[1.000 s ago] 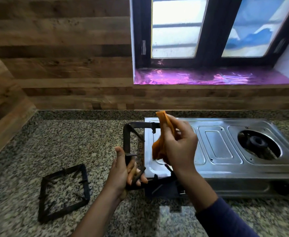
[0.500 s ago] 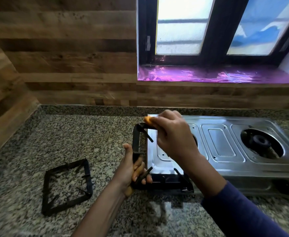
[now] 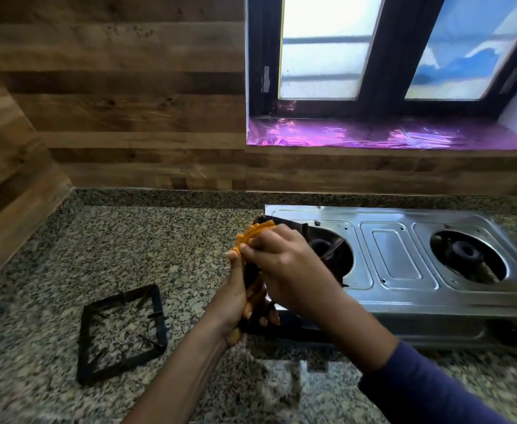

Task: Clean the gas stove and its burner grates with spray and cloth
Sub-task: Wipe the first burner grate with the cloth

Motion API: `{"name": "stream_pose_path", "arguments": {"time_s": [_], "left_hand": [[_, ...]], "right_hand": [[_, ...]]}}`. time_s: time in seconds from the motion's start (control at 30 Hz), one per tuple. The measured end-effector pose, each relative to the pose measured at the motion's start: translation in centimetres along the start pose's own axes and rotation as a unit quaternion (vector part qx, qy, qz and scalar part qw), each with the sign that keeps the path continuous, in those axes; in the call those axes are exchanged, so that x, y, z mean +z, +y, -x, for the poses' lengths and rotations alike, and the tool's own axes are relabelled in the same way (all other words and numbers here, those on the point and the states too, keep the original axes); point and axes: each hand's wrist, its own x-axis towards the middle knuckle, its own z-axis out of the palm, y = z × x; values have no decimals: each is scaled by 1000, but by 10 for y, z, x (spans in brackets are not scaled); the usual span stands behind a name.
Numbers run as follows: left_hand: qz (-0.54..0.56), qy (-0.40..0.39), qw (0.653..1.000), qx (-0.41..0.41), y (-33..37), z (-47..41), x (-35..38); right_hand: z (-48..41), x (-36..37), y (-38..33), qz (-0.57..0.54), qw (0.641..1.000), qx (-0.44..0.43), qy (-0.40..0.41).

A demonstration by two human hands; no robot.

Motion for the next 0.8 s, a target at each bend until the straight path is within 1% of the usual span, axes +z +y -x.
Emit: {"name": "stream_pose_path", "arguments": {"time_s": [0.07,0.13,0.2,0.27,0.33,0.4,0.43,0.5,0.53,0.57,0.6,0.63,0.67,0.73,0.77,0.8], "left_hand": [[18,4,1000,10,1,1,2],[42,8,999,11,0,3,2],[41,8,999,7,-3,4,1],[35,1,999,4,-6,4,0],[36,2,999,6,-6,3,1],[42,-1,999,12,-3,2,2],[51,-4,999,16,-2,1,2],[76,-7,997,21,2,2,-2],[88,-5,996,25,4,3,-5],[98,0,995,30,6,3,-8],[110,3,993,35,8,4,-11],[123,6,992,40,9,5,-12],[135,7,990,43,10,5,-12],[140,12,989,49,12,4,-11],[132,14,990,54,11,4,-10],[122,13,991,56,11,4,-10]], "right_hand": [[3,4,4,12,998,-2,-62],[8,2,13,2,994,-4,-109],[14,-6,24,-16,989,-7,-144],[18,-14,32,-4,987,-5,-162],[16,-21,30,24,988,2,-151],[15,-25,25,27,993,28,-109],[17,-28,22,15,995,59,-74],[30,-34,23,-22,985,172,17],[39,-37,27,-43,967,242,69],[50,-38,32,-68,940,314,114],[60,-37,39,-106,905,386,145],[68,-33,44,-162,862,453,160],[72,-30,47,-235,813,508,161],[73,-25,52,-380,712,576,129],[71,-24,54,-422,684,587,94],[67,-25,54,-438,683,583,53]]}}
